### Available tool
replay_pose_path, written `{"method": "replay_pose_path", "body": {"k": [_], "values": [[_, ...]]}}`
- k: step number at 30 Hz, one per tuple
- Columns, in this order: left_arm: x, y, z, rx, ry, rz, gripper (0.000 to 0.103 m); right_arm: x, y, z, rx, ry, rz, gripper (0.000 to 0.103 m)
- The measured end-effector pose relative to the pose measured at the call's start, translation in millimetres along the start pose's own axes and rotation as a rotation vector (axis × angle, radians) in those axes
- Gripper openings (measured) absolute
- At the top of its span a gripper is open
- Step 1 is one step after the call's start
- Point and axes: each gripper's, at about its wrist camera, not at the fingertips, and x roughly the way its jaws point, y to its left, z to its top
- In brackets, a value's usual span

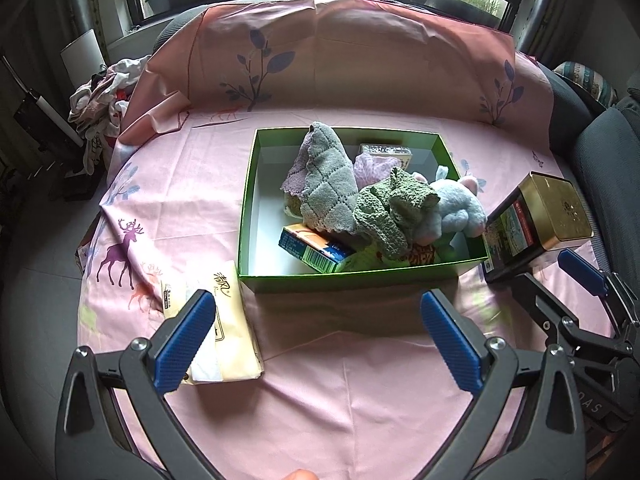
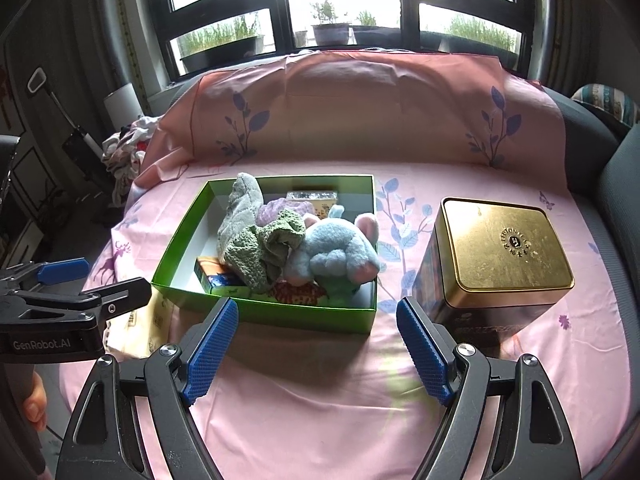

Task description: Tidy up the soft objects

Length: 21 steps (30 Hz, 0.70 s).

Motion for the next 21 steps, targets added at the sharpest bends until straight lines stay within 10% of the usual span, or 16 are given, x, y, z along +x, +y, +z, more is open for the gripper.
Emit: {"method": "replay_pose_path", "body": {"k": [21], "values": [[6.3,3.6,9.3,-0.023,0.028,0.008,0.102,5.9,-1.4,6.5,-0.001,0.021,-0.007,0.082]]}}
